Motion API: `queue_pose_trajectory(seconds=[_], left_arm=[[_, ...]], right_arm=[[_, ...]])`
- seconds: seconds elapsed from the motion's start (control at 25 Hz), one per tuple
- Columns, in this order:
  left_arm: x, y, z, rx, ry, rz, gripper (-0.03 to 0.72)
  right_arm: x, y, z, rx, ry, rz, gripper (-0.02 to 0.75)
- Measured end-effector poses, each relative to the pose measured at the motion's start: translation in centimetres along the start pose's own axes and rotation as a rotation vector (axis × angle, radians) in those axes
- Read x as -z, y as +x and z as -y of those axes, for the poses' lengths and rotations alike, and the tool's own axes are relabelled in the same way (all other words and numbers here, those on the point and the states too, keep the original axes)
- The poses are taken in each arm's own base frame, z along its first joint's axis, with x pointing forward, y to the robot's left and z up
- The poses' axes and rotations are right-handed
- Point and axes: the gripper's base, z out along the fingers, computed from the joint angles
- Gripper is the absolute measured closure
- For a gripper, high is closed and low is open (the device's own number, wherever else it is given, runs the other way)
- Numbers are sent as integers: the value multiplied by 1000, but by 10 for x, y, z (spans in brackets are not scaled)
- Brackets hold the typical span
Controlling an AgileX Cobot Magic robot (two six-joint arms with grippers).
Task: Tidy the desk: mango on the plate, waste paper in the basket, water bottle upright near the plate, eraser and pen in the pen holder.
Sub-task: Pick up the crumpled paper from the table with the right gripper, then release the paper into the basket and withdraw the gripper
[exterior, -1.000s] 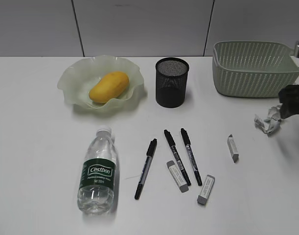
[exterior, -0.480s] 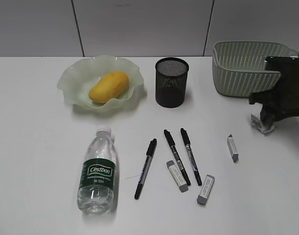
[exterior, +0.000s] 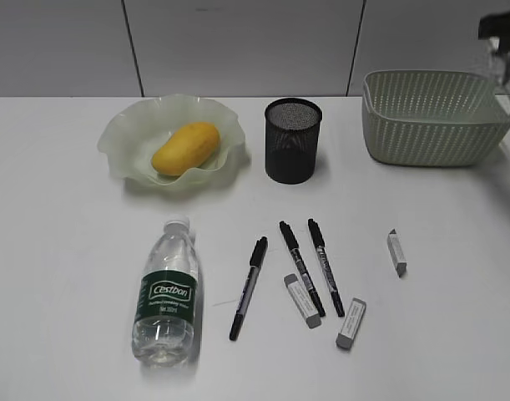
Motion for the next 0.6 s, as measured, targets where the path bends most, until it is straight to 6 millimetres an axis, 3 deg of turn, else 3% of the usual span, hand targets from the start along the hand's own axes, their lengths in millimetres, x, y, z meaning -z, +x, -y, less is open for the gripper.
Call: queue_pose_trajectory(seconds=[0.08,0.2,0.24,0.32,0.44,0.52,0.6], left_arm=[[0,0,0,0,0,0,190],[0,0,0,0,0,0,190],[0,0,0,0,0,0,190],[0,0,0,0,0,0,190],[0,0,0,0,0,0,190],[0,0,0,0,0,0,190],[0,0,0,0,0,0,190]], right_arm=[[-19,-14,-2,8,-11,66,725],[-60,-14,-2,11,-9,36,685],[-73,-9,-2,12,-4,1,633],[-90,0,-1,14,3,-57,437],[-87,-2,-1,34,11,-80,164],[-70,-12,0,71,23,-82,122],[-48,-18,2,106,39,-100,149]])
